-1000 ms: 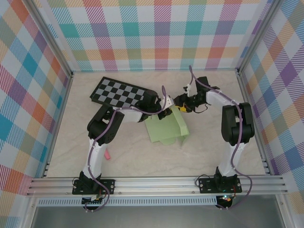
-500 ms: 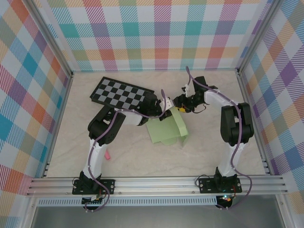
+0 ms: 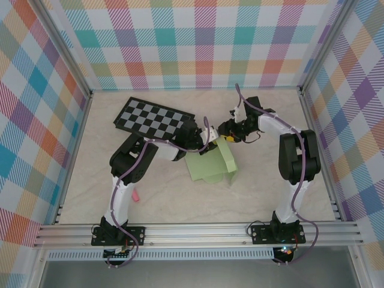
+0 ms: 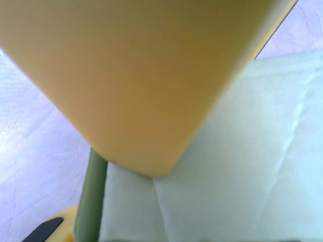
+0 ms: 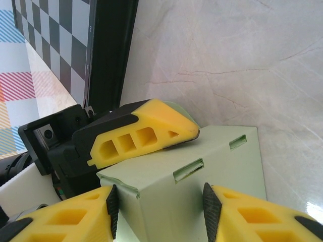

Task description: Fold the paper box

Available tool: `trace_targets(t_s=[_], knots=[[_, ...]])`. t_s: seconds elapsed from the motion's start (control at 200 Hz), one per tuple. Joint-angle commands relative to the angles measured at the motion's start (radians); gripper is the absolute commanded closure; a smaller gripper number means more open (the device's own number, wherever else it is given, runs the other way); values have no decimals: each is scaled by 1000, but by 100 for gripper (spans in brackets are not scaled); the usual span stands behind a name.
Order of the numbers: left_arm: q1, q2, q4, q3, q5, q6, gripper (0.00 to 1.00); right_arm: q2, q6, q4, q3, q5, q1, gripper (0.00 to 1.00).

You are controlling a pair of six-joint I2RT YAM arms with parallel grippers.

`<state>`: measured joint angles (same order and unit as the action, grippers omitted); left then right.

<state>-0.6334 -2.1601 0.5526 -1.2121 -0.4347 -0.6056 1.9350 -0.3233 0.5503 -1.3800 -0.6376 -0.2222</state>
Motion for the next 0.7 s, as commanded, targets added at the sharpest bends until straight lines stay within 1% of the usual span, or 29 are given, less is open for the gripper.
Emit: trace_targets(t_s=[0.0, 0.17, 0.32, 0.435, 0.475, 0.565, 0.625, 0.695], knots=[[-15, 41, -150, -9, 8, -86, 73, 21, -26, 61, 43, 62, -9, 52], [-18, 18, -191, -57, 18, -86, 74, 7, -40, 48, 49, 67, -10, 52], [-44, -6, -156, -53, 77, -137, 78, 9, -64, 35, 56, 63, -9, 52], [-63, -29, -181, -83, 104, -175, 78, 0, -75, 35, 62, 71, -9, 52], [-66, -35, -196, -93, 109, -180, 77, -6, -78, 32, 65, 75, -9, 52], [-67, -29, -200, -96, 110, -157, 74, -15, -84, 26, 72, 77, -9, 53], [-68, -16, -187, -82, 106, -133, 74, -21, -89, 19, 77, 82, -9, 56], [-67, -3, -128, -43, 119, -112, 76, -28, -95, 6, 87, 82, -8, 56]])
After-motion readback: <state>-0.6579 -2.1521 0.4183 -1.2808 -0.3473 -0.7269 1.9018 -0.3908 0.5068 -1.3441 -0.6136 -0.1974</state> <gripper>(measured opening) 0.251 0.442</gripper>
